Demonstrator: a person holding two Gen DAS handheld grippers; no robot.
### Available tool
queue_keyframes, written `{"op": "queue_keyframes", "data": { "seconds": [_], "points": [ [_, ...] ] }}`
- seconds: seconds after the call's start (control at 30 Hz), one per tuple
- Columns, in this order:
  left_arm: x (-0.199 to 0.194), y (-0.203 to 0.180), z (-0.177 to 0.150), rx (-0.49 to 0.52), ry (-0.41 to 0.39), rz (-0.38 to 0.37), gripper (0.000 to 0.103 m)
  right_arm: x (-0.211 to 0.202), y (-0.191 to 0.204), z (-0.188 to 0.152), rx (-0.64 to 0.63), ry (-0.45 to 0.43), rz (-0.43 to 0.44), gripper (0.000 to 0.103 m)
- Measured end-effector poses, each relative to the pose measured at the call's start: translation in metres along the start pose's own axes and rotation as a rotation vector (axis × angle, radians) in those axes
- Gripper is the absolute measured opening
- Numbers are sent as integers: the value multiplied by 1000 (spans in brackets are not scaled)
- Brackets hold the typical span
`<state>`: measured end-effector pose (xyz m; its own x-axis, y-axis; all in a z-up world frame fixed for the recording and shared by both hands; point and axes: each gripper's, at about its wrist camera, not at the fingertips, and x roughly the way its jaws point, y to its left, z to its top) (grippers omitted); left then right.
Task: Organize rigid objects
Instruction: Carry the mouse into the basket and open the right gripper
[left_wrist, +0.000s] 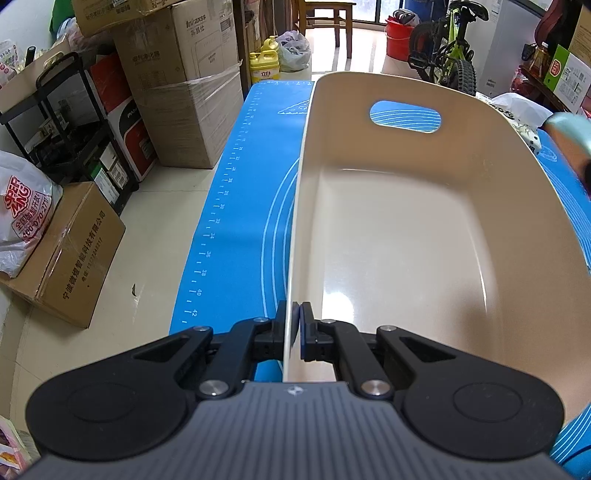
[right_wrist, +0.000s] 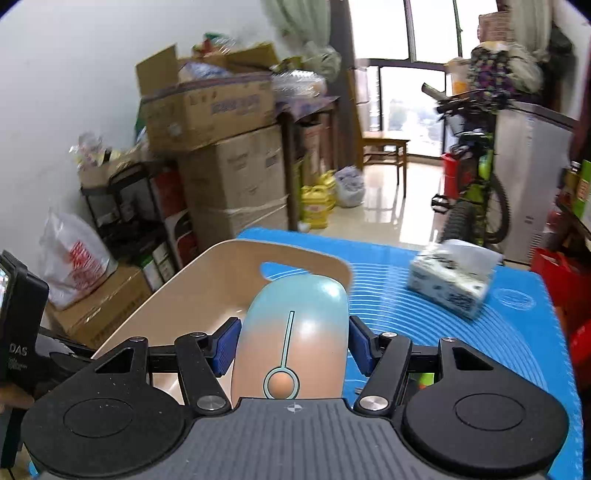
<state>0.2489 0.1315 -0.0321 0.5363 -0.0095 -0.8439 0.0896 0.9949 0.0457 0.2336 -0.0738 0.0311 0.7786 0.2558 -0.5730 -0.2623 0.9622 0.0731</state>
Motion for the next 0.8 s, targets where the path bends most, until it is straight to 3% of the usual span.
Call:
{"op": "queue_keyframes", "data": {
  "seconds": [0.17,0.4,0.8],
  "points": [
    [0,0,0,-2,0,-1,6,51,29,10,-43,119,26,65],
    [1,2,1,-5,0,-3,6,114,47,2,-82,298,-17,65],
    [0,3,2,7,-5,-2,5,152,70,-7,-192,507,-47,65]
  ]
}}
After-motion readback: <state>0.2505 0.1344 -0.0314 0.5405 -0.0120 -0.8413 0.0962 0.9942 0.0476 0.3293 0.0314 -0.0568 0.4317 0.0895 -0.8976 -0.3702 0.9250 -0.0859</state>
